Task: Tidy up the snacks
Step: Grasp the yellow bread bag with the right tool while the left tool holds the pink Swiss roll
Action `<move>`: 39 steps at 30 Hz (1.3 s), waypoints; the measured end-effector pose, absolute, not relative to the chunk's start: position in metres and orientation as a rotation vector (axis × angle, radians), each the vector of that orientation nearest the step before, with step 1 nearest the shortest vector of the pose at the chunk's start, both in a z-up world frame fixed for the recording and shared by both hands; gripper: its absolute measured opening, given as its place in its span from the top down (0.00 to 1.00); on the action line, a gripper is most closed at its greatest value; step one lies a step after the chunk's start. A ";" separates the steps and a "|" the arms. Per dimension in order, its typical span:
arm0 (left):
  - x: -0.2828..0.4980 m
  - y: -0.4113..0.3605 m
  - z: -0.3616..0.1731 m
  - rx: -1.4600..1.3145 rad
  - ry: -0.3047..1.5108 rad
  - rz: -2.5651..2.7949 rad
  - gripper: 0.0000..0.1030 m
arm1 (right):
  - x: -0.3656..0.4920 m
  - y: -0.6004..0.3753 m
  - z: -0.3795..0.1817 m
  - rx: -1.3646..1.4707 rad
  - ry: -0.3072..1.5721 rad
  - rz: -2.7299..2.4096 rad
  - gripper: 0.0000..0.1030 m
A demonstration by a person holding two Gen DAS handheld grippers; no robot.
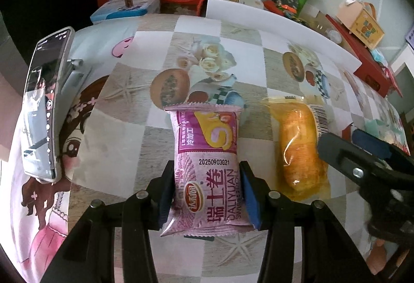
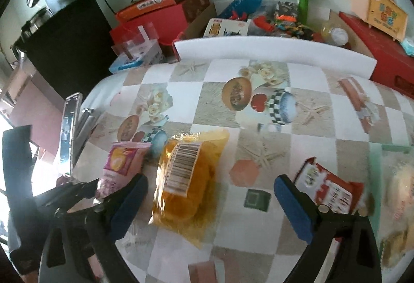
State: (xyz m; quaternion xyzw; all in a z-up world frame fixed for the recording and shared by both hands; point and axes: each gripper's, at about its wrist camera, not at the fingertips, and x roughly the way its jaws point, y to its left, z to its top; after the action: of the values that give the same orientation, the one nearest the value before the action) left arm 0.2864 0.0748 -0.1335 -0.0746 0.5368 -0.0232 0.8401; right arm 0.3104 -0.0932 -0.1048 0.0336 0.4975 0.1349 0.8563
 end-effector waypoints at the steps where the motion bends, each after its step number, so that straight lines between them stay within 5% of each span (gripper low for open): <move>1: 0.287 0.075 -0.134 -0.159 1.135 -0.050 0.52 | 0.313 -0.091 -0.107 0.066 1.051 0.283 0.06; 30: 0.289 0.073 -0.135 -0.151 1.122 -0.047 0.52 | 0.323 -0.105 -0.132 0.048 1.139 0.203 0.21; 39: 0.291 0.068 -0.136 -0.116 1.129 -0.045 0.52 | 0.315 -0.104 -0.134 0.027 1.136 0.207 0.41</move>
State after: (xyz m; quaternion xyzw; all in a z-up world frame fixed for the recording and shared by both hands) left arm 0.2905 0.0678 -0.1359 -0.0549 0.5345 -0.0212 0.8431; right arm 0.3153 -0.1043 -0.1338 0.0128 0.5369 0.0978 0.8379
